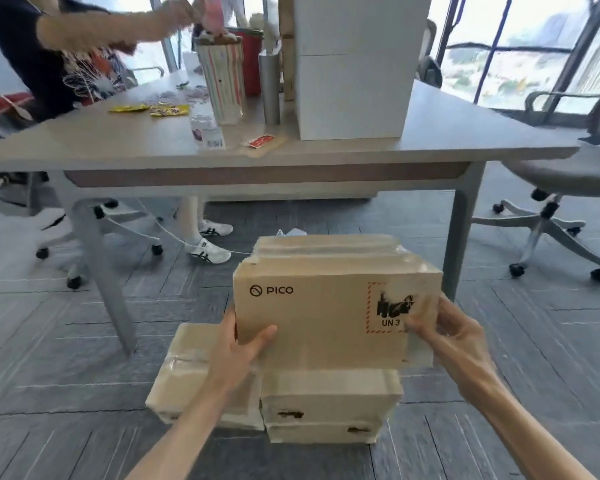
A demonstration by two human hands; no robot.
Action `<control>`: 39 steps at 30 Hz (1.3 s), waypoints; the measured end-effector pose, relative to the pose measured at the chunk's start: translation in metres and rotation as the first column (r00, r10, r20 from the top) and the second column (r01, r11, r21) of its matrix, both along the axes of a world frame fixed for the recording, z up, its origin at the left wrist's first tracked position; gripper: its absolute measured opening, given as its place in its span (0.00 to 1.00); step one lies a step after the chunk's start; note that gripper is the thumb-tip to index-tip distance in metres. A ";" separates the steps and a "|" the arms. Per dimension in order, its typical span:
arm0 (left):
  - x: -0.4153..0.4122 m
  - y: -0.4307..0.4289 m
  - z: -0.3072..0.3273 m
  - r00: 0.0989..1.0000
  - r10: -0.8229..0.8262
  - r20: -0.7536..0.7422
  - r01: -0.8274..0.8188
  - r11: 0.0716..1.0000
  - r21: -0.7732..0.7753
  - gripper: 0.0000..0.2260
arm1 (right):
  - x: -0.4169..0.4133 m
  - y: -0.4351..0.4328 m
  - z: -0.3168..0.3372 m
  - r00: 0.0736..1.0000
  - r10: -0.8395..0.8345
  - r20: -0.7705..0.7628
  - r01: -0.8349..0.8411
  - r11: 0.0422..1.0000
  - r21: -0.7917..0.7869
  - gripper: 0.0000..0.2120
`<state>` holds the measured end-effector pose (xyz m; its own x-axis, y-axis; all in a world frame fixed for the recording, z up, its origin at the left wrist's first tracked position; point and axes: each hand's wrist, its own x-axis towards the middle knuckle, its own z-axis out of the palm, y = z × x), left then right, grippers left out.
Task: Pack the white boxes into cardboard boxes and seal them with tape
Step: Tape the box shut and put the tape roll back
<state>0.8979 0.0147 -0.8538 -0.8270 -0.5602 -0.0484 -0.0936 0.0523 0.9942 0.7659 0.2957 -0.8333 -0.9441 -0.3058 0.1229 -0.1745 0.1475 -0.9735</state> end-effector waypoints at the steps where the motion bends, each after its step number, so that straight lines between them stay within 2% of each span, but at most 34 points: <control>1: -0.004 0.000 -0.018 1.000 0.013 -0.021 -0.013 1.000 0.016 0.27 | -0.006 -0.002 -0.019 1.000 -0.006 -0.012 0.006 1.000 -0.001 0.16; 5: -0.014 0.004 -0.083 0.997 0.064 -0.045 -0.065 0.998 -0.006 0.28 | -0.018 -0.005 -0.084 0.998 -0.003 -0.058 0.002 1.000 -0.023 0.13; 10: -0.024 0.008 -0.123 0.997 0.068 -0.030 -0.070 0.994 -0.085 0.33 | -0.017 0.004 -0.129 0.997 -0.034 -0.070 0.030 0.998 -0.057 0.19; 18: -0.012 0.016 -0.136 0.992 0.126 0.025 -0.123 0.985 -0.118 0.37 | -0.006 0.016 -0.155 1.000 -0.006 0.008 0.006 0.997 -0.075 0.19; 22: -0.009 0.018 -0.142 0.991 0.128 0.046 -0.121 0.983 -0.139 0.37 | -0.001 0.017 -0.172 1.000 -0.023 0.015 0.024 0.995 -0.099 0.15; 25: -0.010 0.017 -0.143 0.989 0.138 0.045 -0.130 0.980 -0.148 0.38 | -0.005 0.016 -0.174 1.000 -0.019 0.023 0.021 0.995 -0.102 0.17; 33: -0.007 0.013 -0.147 0.992 0.110 0.061 -0.096 0.974 -0.208 0.34 | -0.006 0.014 -0.178 1.000 -0.023 0.010 0.024 0.994 -0.106 0.19; 37: -0.001 0.009 -0.150 0.995 0.072 0.070 -0.054 0.972 -0.228 0.34 | -0.006 0.015 -0.180 1.000 -0.026 0.013 0.027 0.998 -0.057 0.15; 39: 0.001 0.007 -0.148 0.995 0.054 0.086 -0.031 0.968 -0.250 0.34 | -0.008 0.018 -0.177 1.000 -0.021 0.000 0.021 1.000 -0.006 0.19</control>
